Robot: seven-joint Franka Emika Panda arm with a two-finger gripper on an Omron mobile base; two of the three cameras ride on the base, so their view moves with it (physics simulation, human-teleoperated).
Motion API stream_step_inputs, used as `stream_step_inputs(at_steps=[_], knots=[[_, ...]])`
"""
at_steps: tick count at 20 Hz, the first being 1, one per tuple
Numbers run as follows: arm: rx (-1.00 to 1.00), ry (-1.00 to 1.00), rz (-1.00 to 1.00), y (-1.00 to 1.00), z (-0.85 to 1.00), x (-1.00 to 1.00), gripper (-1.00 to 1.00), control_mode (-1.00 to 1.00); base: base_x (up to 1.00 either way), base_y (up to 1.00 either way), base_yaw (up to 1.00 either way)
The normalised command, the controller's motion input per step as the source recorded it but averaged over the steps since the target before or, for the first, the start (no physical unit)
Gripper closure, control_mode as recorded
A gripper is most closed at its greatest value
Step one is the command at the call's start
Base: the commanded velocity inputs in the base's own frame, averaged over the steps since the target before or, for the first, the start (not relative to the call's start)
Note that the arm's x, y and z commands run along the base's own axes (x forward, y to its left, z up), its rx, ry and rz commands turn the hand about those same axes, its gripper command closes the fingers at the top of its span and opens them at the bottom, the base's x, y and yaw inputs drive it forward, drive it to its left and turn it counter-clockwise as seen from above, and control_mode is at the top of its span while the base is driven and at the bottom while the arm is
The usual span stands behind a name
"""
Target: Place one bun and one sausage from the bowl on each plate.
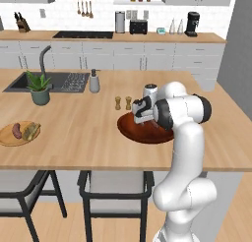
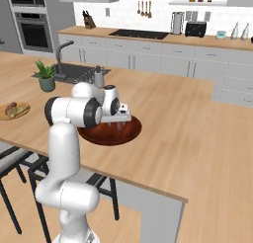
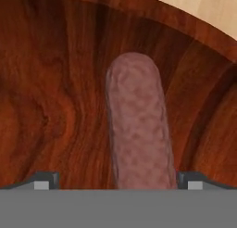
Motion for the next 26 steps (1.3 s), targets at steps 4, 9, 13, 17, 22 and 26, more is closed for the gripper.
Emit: stream_step_inputs(at_steps=[4,9,13,17,22,26], knots=[[0.00,0.00,0.00,0.00,0.00,0.00,1.00,-1.00,0.00,0.00,0.00],[0.00,0.02,0.00,0.00,0.00,0.00,1.00,-1.00,0.00,0.00,0.00],[0.00,0.01,0.00,0.00,0.00,-0.02,1.00,-1.00,0.00,0.00,0.00],[0.00,0.00,0.00,-0.12,0.65,-0.40,1.00,-1.00,0.00,0.00,0.00],[0.00,0.01,0.00,-0.08,1.00,-0.77,1.00,-1.00,0.00,0.00,0.00],[-0.01,0.03,0.02,-0.11,0.81,-1.00,1.00,-1.00,0.00,0.00,0.00]])
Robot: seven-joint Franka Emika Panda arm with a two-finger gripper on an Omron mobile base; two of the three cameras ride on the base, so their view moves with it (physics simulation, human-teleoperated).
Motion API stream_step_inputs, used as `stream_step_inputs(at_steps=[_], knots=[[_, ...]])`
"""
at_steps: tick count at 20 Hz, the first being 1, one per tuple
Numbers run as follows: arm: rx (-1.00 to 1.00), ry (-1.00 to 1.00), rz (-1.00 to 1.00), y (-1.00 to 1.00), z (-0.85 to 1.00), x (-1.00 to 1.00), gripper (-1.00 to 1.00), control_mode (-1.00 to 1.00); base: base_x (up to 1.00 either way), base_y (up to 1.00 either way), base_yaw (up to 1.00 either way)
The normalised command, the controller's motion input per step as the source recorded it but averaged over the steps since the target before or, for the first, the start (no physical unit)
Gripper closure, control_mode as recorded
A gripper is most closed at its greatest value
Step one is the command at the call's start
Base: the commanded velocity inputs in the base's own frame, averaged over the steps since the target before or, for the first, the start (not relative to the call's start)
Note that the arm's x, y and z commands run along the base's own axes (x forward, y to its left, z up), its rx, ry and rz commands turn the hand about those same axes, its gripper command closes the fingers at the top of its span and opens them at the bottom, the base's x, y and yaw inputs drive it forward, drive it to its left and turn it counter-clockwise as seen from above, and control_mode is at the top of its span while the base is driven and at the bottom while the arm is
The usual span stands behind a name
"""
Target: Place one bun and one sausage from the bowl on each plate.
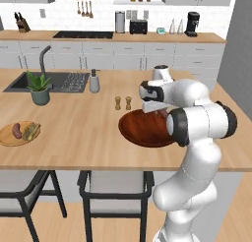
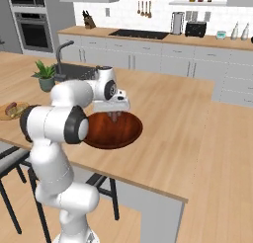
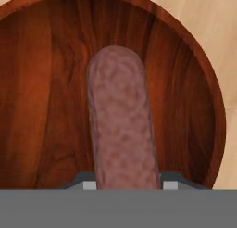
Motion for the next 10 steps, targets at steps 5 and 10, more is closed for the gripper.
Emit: stream_step_inputs(at_steps=[5,10], knots=[[0.00,0.00,0.07,-0.26,0.28,-1.00,1.00,-1.00,0.00,0.00,0.00],[0.01,-0.01,0.09,-0.31,-0.04,-0.99,1.00,-1.00,0.00,0.00,0.00]])
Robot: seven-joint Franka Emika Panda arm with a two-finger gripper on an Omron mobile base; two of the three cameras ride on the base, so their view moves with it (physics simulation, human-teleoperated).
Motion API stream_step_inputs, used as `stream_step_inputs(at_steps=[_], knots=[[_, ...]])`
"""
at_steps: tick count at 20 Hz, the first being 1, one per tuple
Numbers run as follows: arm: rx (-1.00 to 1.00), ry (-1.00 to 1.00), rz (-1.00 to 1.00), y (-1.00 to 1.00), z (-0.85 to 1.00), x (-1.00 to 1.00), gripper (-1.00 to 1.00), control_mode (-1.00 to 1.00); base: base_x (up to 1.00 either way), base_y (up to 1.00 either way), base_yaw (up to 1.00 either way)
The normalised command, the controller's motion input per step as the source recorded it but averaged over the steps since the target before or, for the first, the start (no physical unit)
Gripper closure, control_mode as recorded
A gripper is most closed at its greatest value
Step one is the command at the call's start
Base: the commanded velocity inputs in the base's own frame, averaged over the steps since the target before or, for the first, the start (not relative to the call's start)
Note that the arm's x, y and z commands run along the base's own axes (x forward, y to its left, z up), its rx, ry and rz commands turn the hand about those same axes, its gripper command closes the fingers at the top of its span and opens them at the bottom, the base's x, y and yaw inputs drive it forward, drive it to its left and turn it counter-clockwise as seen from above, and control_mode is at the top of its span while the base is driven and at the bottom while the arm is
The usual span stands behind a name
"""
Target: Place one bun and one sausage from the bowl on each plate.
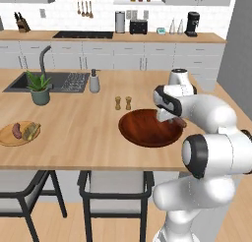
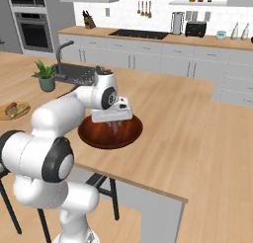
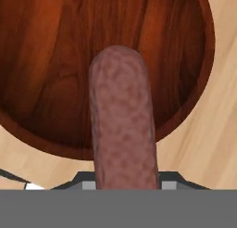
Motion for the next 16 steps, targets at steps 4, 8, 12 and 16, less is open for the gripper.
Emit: stream_step_inputs(at_steps=[4,8,12,16], knots=[[0.00,-0.01,0.00,-0.04,0.00,-0.84,1.00,-1.00,0.00,0.00,0.00],[0.00,0.00,0.00,0.02,0.00,-0.60,1.00,-1.00,0.00,0.00,0.00],[0.00,0.00,0.00,0.06,0.00,-0.11,1.00,1.00,-0.56,0.31,0.01],[0.00,0.00,0.00,0.00,0.00,0.00,1.00,1.00,-1.00,0.51,0.04]])
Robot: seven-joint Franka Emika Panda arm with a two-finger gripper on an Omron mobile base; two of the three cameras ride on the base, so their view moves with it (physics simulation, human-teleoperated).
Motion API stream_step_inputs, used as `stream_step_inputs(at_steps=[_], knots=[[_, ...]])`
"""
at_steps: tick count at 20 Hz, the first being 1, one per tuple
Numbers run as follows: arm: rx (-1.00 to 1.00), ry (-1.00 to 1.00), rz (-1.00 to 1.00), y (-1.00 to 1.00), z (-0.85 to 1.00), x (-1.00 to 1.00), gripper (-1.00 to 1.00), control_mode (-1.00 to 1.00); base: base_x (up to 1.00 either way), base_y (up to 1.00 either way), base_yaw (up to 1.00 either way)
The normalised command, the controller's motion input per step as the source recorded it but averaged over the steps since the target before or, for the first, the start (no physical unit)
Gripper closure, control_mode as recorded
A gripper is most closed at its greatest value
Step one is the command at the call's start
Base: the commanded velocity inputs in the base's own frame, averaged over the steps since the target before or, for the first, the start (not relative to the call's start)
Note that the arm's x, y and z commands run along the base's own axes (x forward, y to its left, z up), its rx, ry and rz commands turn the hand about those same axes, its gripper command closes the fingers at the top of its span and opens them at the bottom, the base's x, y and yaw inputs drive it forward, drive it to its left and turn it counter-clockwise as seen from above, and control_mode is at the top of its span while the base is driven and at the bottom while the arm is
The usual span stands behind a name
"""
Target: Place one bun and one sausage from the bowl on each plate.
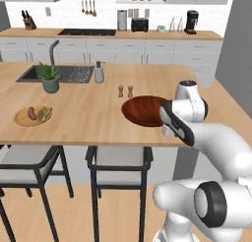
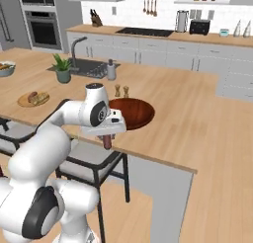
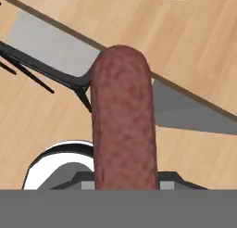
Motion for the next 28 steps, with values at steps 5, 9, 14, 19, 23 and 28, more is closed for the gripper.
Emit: stream_step_inputs(at_steps=[5,9,14,19,23,28], knots=[[0.00,0.00,0.00,0.00,0.00,0.00,1.00,1.00,-0.75,0.89,0.01],[0.00,0.00,0.00,0.00,0.00,0.00,1.00,1.00,-0.38,1.00,0.00],[0.00,0.00,0.00,0.00,0.00,0.00,1.00,1.00,0.00,1.00,-0.12],[0.00,0.00,0.00,0.00,0.00,0.00,1.00,1.00,0.00,1.00,-0.22],[0.00,0.00,0.00,0.00,0.00,0.00,1.00,1.00,0.00,1.00,-0.20],[0.00,0.00,0.00,0.00,0.00,0.00,1.00,1.00,0.00,1.00,-0.12]])
